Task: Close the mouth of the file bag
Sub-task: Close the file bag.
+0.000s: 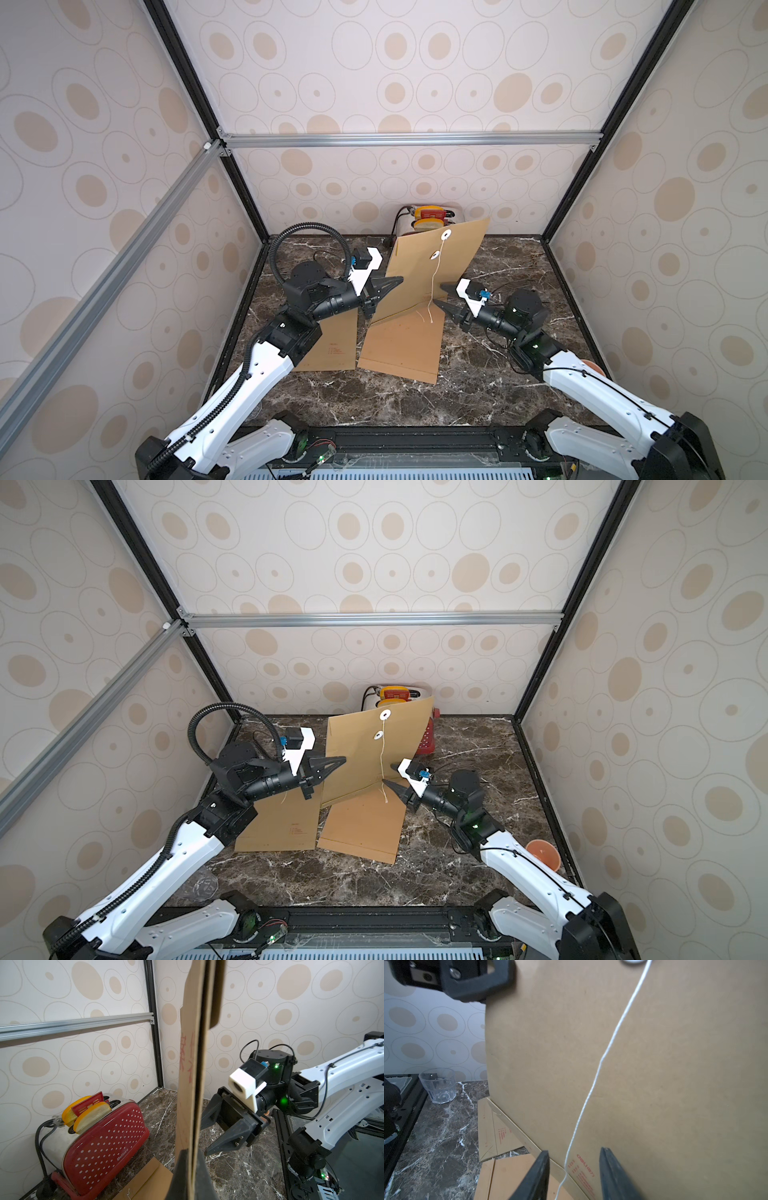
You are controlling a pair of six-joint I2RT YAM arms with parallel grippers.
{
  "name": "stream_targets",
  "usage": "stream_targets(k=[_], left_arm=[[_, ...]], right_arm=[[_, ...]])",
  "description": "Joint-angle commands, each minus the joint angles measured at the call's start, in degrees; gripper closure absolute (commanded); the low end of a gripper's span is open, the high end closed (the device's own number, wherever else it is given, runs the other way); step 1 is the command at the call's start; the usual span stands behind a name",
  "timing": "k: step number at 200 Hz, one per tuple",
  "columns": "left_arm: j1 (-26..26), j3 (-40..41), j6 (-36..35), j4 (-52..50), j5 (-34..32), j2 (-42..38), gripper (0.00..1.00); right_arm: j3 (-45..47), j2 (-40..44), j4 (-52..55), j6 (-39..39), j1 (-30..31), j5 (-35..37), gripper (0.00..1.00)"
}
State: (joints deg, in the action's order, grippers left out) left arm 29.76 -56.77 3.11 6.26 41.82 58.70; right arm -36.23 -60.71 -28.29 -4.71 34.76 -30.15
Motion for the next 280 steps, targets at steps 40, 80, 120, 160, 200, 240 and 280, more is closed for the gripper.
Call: stream_targets(k=[40,80,120,160,200,240,280], left_arm=[[0.40,-0.27,0.66,2.88,1.33,-1.29,1.00],[0.43,-0.18,0.69,2.86,1.33,-1.42,1.00],[0.40,0.35,1.87,4.03,1.07,-1.32,1.00],[0.33,1.48,5.71,8.47,1.13,-0.73,1.00],[0.17,2.27,9.43,12.58,2.07,0.01,1.00],[-0.04,2.46,10.14,13.18,2.33,-0.09,1.00],[-0.12,2.46,12.47,15.03,3.74,0.55,1.00]], right_arm=[[-2.79,-4.36,-4.29,4.21,0.40,-2.73,0.59],[-3.50,-6.43,-5.77,5.31,0.49,-3.50,0.68],[-2.11,-5.59,-6.14,6.00,0.45,-3.14,0.76],[0.28,-2.49,-5.24,5.99,0.40,-1.66,0.87],[-0.20,-0.15,-2.06,7.85,0.44,-2.54,1.00],[0.63,1.65,-1.37,8.02,0.48,-2.44,1.00],[-1.30,1.19,0.54,10.73,0.63,-3.94,1.00]])
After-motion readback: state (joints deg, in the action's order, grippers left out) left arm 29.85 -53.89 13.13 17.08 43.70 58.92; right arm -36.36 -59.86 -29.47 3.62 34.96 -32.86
